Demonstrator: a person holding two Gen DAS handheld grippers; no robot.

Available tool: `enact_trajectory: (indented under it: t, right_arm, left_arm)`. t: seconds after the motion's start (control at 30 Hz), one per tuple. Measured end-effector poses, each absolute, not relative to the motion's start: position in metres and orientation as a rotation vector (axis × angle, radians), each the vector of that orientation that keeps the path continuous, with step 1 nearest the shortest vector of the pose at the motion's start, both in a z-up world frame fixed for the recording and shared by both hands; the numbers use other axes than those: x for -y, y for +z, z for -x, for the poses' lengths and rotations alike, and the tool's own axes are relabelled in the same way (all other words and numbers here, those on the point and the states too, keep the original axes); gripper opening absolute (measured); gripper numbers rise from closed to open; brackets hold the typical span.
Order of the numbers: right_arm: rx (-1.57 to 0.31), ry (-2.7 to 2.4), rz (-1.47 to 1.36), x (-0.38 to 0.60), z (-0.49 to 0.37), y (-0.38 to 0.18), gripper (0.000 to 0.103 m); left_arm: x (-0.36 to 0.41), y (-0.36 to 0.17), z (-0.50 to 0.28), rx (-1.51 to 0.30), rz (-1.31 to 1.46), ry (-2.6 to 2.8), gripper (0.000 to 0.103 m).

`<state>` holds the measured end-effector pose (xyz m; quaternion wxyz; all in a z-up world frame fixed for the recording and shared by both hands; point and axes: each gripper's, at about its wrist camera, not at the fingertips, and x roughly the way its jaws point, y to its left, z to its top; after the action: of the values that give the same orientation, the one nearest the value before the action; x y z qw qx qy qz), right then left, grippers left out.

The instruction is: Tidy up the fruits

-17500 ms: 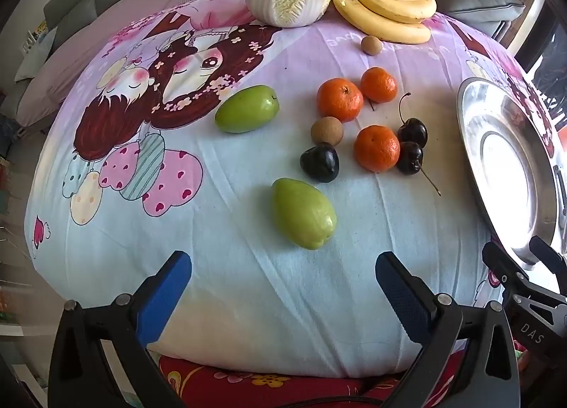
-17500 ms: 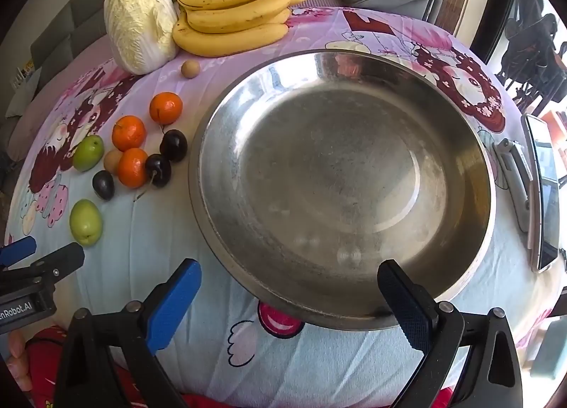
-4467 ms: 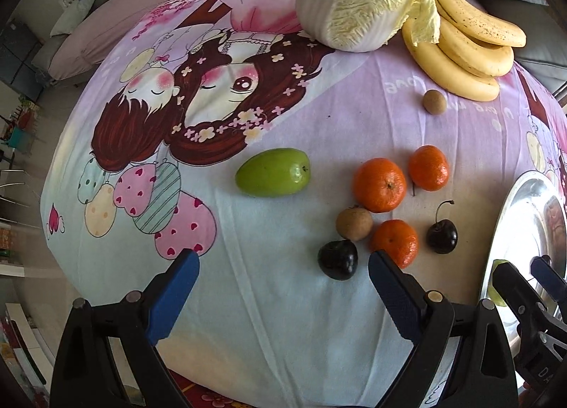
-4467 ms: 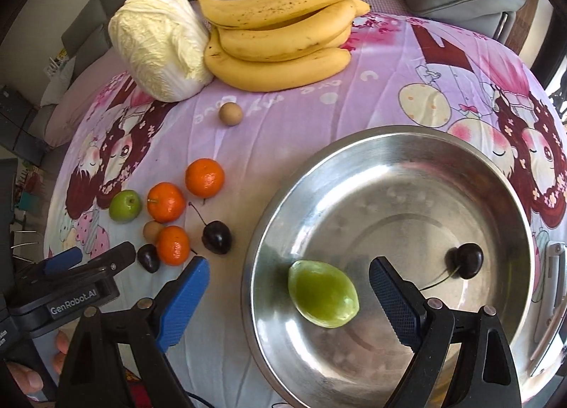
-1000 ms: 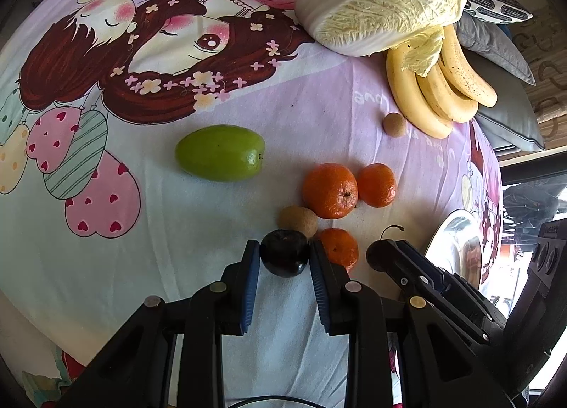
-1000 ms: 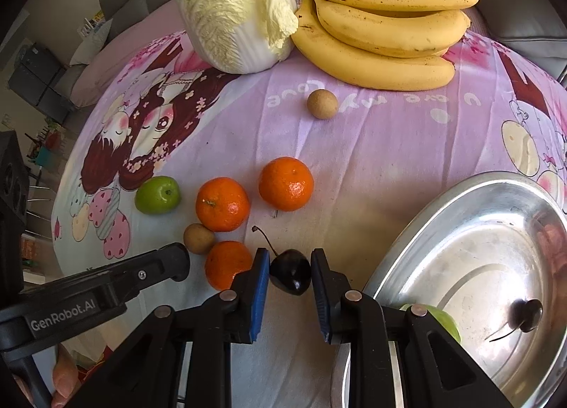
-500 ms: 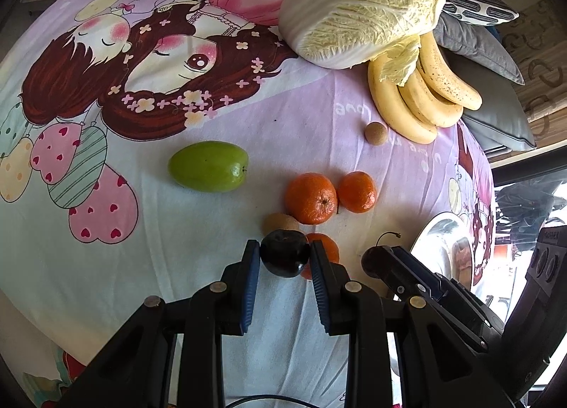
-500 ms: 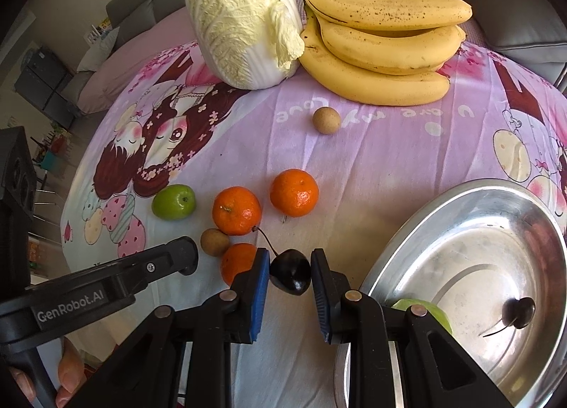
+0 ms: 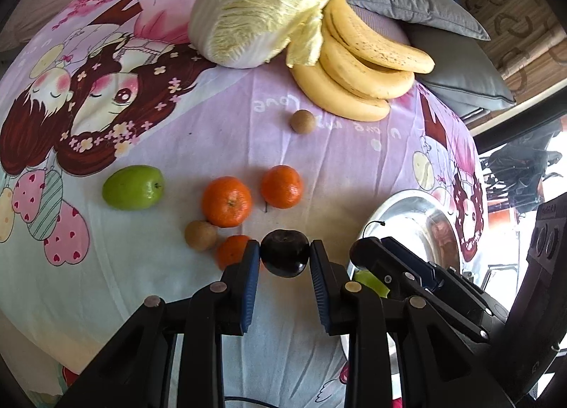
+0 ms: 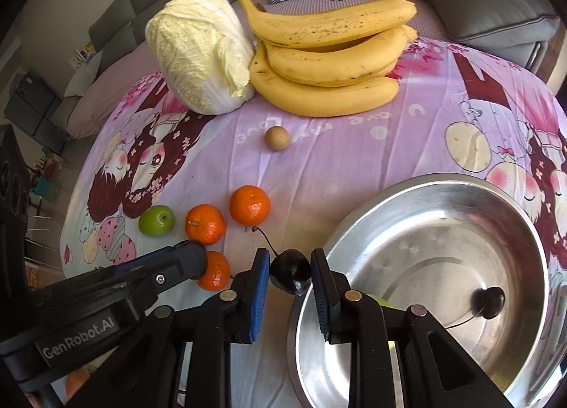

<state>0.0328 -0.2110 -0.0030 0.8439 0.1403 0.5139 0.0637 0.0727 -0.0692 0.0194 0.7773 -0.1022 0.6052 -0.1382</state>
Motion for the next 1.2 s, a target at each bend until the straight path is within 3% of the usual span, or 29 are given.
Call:
enact_trajectory:
  t: [0.53, 1.2]
  right_arm:
    - [-1.054, -0.078, -0.448, 0.307, -0.011, 0.0, 0.026]
    - [-1.086, -0.223, -0.508, 0.35, 0.001, -0.013, 0.026]
  left_arm:
    - [0.144, 0.018, -0.076, -1.334, 0.077, -0.407, 0.03]
    - [0.216, 0.009, -0.081, -1.388, -0.06, -0.483, 0.03]
